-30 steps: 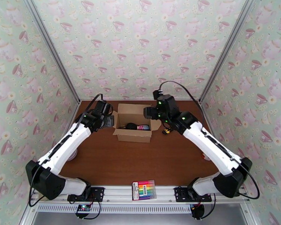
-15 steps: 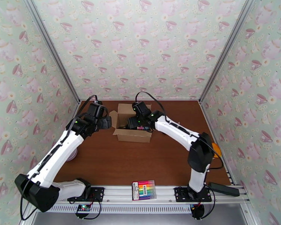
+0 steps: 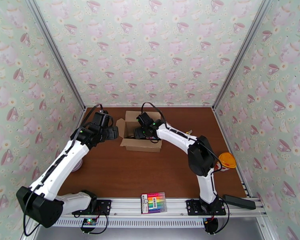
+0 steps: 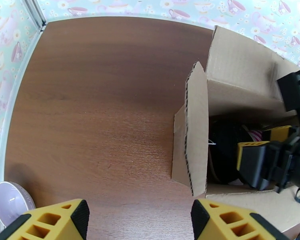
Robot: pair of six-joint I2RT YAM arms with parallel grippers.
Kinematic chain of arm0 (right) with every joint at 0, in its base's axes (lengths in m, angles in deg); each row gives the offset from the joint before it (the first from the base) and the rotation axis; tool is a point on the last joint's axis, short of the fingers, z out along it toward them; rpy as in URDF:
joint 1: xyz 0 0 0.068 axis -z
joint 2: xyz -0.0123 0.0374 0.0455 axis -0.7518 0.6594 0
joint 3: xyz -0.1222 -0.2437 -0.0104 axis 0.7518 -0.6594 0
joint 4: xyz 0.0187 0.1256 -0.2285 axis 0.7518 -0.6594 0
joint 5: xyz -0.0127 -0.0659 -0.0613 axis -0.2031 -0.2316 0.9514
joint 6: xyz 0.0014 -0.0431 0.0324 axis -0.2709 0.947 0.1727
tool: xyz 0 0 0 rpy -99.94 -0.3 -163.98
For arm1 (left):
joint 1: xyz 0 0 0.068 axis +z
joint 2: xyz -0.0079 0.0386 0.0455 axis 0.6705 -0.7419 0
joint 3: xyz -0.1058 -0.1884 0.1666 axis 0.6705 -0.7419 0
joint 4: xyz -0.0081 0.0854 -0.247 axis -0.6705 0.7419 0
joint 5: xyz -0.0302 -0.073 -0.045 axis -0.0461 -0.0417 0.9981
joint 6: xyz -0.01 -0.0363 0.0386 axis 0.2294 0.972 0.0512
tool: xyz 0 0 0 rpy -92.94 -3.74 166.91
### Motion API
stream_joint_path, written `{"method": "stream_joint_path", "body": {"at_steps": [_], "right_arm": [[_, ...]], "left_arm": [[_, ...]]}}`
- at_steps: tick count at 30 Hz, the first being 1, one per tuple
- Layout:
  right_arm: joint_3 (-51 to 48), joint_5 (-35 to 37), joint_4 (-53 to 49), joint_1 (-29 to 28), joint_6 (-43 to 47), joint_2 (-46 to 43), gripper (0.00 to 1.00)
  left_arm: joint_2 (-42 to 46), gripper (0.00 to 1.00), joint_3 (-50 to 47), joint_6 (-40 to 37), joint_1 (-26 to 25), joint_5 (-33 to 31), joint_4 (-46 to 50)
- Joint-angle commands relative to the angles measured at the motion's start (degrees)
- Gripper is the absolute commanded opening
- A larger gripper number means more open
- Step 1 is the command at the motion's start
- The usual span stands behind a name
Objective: Unpack the express box
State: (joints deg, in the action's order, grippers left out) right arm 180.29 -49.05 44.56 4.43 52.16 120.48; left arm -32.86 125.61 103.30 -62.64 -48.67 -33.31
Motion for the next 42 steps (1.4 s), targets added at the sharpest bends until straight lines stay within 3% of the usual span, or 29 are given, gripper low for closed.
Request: {"method": "stream_joint_path", "body": {"at_steps": [1, 18, 21, 28, 42], "right_arm": [[0.58, 1.72, 1.12, -0.51, -1.45, 2.19, 0.78], [-3.38, 3.26, 4.95, -0.79, -3.93, 7.64, 0.74], [-4.57, 3.25, 5.59, -1.04, -4.52, 7.91, 0.63], [-6.67, 2.64, 6.94, -1.15, -6.07, 7.23, 0.0], [-2.73, 2.77, 5.48, -1.14, -4.81, -0.24, 0.0]], "left_arm": [[1.32, 0.74, -0.55, -0.44, 0.58, 1.2, -0.64], [1.05, 0.74, -0.36, -0.64, 1.02, 1.27, 0.06], [1.05, 0.73, -0.37, -0.53, 1.01, 1.32, 0.06], [1.39, 0.73, -0.71, -0.35, 1.11, 1.14, 0.23], [2.74, 0.73, -1.07, 0.09, 1.07, 0.84, 0.33]]}}
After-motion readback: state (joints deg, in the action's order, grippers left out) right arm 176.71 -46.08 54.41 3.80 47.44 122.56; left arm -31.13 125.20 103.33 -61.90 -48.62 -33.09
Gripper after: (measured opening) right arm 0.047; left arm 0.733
